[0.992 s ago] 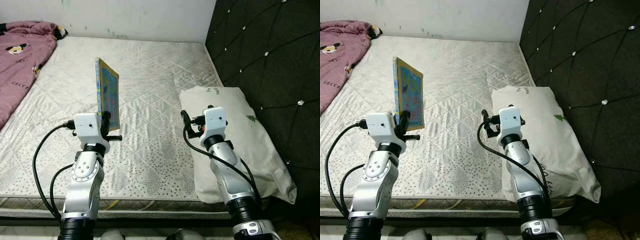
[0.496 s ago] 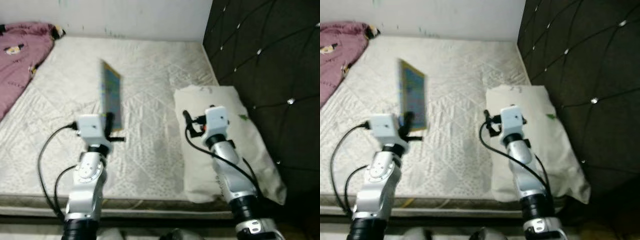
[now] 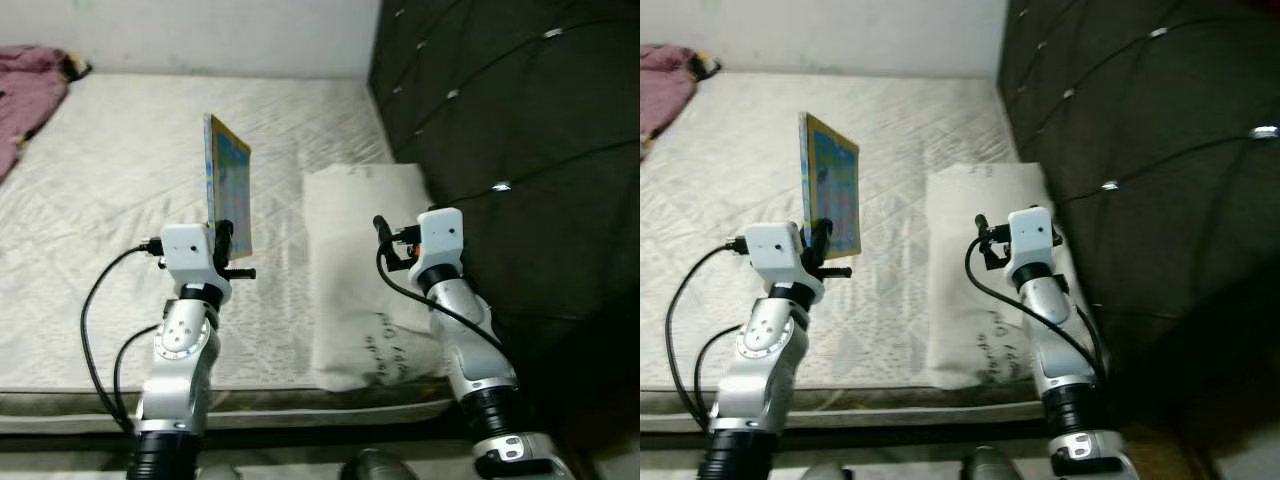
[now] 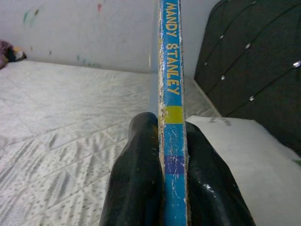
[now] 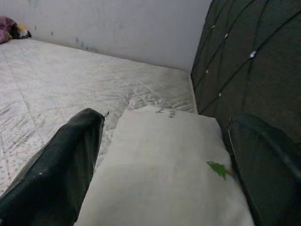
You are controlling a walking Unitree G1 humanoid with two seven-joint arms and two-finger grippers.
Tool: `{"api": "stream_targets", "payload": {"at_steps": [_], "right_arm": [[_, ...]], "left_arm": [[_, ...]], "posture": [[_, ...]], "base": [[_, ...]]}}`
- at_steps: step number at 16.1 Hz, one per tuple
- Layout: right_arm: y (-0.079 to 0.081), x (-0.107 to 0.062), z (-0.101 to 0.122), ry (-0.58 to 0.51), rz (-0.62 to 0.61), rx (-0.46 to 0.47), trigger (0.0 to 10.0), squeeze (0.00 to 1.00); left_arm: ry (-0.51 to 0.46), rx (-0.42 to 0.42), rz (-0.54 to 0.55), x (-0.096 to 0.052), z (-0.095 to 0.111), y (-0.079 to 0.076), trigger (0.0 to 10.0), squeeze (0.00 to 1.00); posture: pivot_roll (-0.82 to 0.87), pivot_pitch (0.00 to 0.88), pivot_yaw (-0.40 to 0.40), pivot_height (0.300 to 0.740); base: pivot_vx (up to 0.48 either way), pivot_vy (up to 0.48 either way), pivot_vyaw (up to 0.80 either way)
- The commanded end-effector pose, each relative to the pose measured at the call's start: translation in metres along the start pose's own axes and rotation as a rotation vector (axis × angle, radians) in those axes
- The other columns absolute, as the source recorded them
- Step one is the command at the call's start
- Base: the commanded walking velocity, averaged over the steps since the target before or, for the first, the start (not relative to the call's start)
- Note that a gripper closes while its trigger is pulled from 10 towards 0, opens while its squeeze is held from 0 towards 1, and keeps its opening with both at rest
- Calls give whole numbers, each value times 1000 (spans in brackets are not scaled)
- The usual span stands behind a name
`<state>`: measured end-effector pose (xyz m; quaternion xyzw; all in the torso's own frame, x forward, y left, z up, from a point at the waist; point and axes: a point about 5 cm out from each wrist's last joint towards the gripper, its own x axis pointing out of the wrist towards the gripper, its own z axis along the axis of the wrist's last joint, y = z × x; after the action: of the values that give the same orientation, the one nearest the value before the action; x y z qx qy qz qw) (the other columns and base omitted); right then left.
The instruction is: Clean up the room
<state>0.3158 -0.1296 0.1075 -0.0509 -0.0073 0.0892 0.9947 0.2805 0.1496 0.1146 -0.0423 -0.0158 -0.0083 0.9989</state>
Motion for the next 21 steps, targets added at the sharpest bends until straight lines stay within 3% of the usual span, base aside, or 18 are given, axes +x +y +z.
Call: {"api": "stream_targets", "payload": {"at_steps": [1, 3, 7, 10, 13, 18, 21], "right_arm": [[4, 2, 1, 1, 11, 7, 10000, 0], [4, 2, 1, 2, 11, 7, 10000, 0], [4, 2, 1, 1, 16, 7, 10000, 0], [5, 0, 1, 4, 23, 10, 10000, 0], [5, -6, -1, 18, 28, 26, 10000, 0], [8, -17, 6, 3, 66, 72, 10000, 0], [14, -31, 12, -13, 125, 90, 10000, 0]], "left_arm": [[-24, 3, 14, 2, 6, 5, 10000, 0], [-20, 3, 13, 2, 6, 4, 10000, 0], [-65, -3, -34, 0, 9, 7, 10000, 0], [-96, 18, -9, -4, 13, 11, 10000, 0], [-55, 7, 69, -15, 9, 20, 10000, 0], [-38, 21, 70, -30, 9, 21, 10000, 0], [-11, 28, 97, -48, 6, 24, 10000, 0]], "posture": [[-57, 0, -37, 740], [-57, 0, -38, 740], [-58, 0, -38, 740], [-55, 0, -41, 740], [-50, 0, -45, 740], [-46, 0, -50, 740], [-36, 0, -54, 740]], "base": [[0, 0, -800], [0, 0, -800], [0, 0, 0], [0, 0, 0], [0, 0, 0], [0, 0, 0], [0, 0, 0]]}}
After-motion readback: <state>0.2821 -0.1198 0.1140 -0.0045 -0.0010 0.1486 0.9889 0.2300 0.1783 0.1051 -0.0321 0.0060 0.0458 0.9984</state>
